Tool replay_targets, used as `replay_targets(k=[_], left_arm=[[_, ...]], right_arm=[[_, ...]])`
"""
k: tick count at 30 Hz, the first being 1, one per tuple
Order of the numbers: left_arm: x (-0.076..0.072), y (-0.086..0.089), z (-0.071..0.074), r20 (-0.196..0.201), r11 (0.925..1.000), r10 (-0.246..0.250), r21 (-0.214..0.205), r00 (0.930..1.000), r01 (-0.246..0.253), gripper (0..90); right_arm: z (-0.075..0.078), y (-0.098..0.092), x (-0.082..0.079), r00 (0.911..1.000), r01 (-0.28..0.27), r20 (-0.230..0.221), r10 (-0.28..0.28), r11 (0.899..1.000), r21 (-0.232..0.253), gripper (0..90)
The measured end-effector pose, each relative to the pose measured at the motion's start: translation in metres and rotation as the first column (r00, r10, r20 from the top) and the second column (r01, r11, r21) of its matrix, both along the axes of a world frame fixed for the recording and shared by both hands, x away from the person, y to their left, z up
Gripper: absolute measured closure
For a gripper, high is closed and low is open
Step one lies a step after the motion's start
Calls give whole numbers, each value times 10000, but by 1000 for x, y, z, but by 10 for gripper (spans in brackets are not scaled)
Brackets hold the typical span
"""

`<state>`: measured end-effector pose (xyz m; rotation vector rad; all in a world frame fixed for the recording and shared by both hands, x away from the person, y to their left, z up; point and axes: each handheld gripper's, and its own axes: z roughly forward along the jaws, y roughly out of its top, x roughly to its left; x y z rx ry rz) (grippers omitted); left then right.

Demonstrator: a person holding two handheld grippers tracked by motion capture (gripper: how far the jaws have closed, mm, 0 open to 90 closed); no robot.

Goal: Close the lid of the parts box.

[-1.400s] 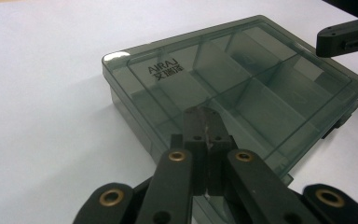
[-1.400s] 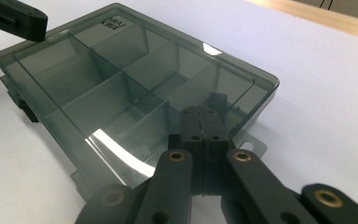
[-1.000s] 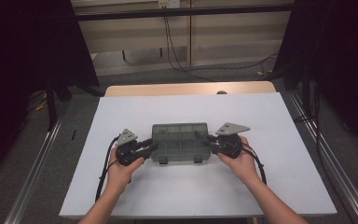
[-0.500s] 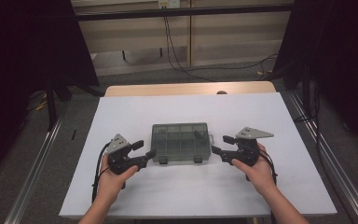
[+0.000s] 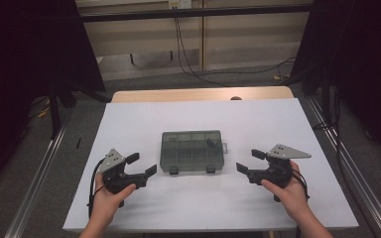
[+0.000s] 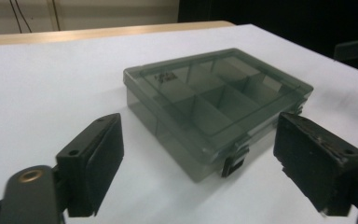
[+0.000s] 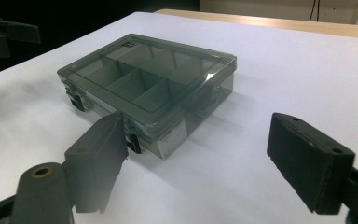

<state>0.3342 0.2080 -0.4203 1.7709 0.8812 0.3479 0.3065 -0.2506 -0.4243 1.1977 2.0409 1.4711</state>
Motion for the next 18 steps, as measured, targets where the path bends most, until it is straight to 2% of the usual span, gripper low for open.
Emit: replay_targets(k=[9, 13, 18], left_arm=[[-7, 12, -4, 96, 9998, 185, 4, 9998, -185, 112], [-8, 14, -5, 162, 9997, 223, -139, 9996, -221, 107], [-9, 14, -6, 218, 9998, 183, -93, 9996, -181, 104]], right_arm=[[-1, -19, -15, 9993, 270, 262, -268, 9996, -85, 169], [-3, -29, -22, 9987, 426, 269, -423, 9990, -104, 159], [-7, -42, -30, 9971, 686, 334, -682, 9976, -110, 146]])
